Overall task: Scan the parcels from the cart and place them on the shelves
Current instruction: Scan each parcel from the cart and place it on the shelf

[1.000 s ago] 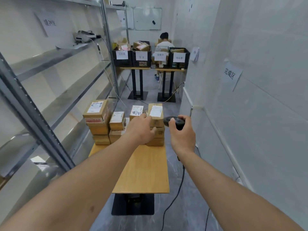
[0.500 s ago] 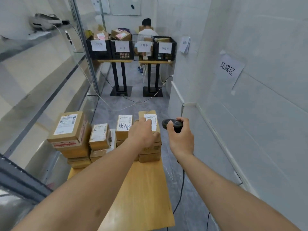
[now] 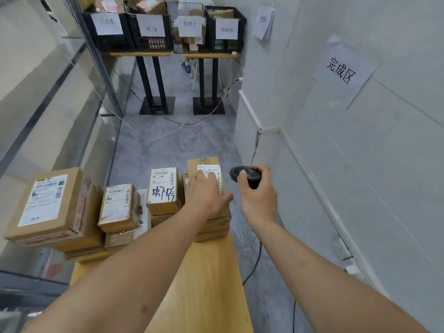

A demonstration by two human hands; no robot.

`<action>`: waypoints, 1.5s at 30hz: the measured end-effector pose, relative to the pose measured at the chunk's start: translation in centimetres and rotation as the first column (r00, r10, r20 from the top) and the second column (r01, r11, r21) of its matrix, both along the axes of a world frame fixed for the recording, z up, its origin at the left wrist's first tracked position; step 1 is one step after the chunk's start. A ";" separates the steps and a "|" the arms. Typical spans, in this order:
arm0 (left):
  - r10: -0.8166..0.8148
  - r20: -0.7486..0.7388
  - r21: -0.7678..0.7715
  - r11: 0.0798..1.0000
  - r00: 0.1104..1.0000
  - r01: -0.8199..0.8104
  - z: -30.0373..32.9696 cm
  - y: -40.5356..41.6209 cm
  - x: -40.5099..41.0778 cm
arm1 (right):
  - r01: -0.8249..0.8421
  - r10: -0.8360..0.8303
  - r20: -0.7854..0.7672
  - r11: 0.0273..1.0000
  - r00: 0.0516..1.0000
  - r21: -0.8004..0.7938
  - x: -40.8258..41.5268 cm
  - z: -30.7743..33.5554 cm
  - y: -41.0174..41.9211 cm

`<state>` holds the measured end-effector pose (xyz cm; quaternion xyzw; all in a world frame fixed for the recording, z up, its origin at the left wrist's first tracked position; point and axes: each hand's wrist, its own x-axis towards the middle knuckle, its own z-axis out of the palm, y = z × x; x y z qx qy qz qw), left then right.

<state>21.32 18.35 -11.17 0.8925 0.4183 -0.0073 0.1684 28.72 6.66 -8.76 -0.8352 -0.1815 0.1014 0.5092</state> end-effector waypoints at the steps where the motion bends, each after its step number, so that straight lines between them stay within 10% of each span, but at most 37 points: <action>1: 0.024 -0.007 0.017 1.000 1.000 -0.024 -0.6 0.0 0.5 | -0.005 0.005 -0.007 1.000 1.000 -0.004 0.6 -0.5 0.2; 16: 0.441 -0.086 -0.059 0.893 0.894 -0.446 -1.6 -3.9 2.1 | -0.214 0.212 -0.091 0.977 0.973 -0.010 6.2 -2.8 -0.3; 31: 0.046 0.132 0.339 0.937 0.990 -0.088 8.9 -1.3 -1.3 | -0.407 0.394 0.106 0.900 0.913 0.154 7.4 5.5 -3.2; 45: 0.075 0.124 0.465 0.876 0.989 -0.125 13.2 -4.5 -4.5 | -0.507 0.468 0.233 0.848 0.853 0.153 5.3 9.7 -6.8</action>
